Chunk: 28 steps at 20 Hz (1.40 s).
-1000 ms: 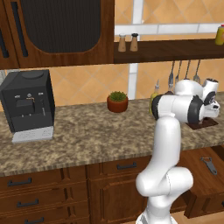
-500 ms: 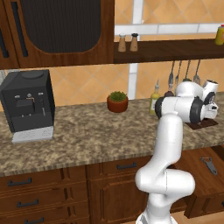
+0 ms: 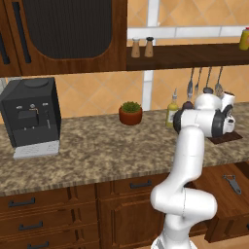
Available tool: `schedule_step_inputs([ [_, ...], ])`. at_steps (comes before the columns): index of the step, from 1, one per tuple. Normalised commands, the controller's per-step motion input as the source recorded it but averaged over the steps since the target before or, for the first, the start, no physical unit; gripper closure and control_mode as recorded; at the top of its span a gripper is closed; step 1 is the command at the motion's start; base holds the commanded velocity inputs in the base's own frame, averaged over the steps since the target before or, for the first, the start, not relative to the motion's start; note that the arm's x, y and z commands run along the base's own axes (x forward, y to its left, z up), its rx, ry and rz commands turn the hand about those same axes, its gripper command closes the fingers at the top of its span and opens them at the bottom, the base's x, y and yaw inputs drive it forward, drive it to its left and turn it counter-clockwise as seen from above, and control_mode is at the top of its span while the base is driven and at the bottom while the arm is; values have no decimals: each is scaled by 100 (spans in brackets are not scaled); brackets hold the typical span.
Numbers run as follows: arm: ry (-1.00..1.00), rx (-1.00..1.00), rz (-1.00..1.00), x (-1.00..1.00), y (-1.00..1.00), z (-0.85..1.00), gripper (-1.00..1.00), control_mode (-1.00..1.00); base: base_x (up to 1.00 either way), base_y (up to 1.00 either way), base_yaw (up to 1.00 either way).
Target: Place the appropriate cutting tool for cutting the avocado skin on the cutting board.
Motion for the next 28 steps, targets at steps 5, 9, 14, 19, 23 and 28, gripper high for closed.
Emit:
schedule_step_inputs([
  [5, 5, 0, 1, 49, -10, -10, 100, -100, 0, 0, 0],
  [9, 4, 0, 1, 19, -27, -8, 100, -100, 0, 0, 0],
  [14, 1, 0, 0, 2, -24, -5, -100, -100, 0, 0, 0],
  [19, 0, 0, 0, 0, -6, 0, -100, -100, 0, 0, 0],
  [23, -3, 3, 0, -39, 3, 50, -100, -100, 0, 0, 0],
  [28, -8, 0, 0, -77, 43, 68, -100, -100, 0, 0, 0],
])
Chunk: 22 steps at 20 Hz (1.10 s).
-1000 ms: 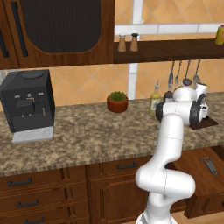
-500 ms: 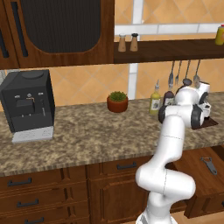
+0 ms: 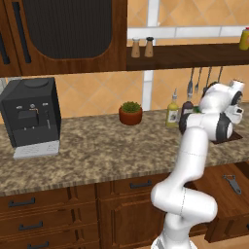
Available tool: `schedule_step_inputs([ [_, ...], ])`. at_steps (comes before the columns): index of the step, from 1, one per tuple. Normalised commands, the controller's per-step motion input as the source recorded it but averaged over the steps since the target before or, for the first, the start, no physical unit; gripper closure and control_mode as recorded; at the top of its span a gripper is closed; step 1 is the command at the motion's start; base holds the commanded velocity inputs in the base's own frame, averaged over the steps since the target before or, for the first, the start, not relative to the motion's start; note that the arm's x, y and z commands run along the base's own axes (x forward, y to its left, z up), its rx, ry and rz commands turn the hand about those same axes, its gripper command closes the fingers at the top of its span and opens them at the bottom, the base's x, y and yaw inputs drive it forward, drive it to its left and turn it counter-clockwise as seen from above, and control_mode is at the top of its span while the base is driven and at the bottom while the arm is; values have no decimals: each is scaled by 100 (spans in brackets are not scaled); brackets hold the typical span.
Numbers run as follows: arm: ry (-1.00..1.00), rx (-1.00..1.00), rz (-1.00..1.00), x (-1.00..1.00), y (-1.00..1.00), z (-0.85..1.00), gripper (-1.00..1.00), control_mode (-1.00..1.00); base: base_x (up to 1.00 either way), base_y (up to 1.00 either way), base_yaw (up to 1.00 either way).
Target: Place the appropriate cutting tool for cutting the avocado skin on the cutting board.
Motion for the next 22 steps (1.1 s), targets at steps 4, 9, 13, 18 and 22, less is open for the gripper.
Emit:
schedule_step_inputs([
  [4, -17, -4, 1, -92, 55, 54, -100, -100, 0, 0, 0],
  [9, -18, -21, 8, -100, 84, 15, -100, -100, 0, 0, 0],
  [13, -24, -28, 3, -100, 100, 0, -100, -100, 0, 0, 0],
  [18, -12, -19, 1, -100, 94, 23, -100, -100, 0, 0, 0],
  [22, 5, -4, 0, -97, 69, 63, -100, -100, 0, 0, 0],
])
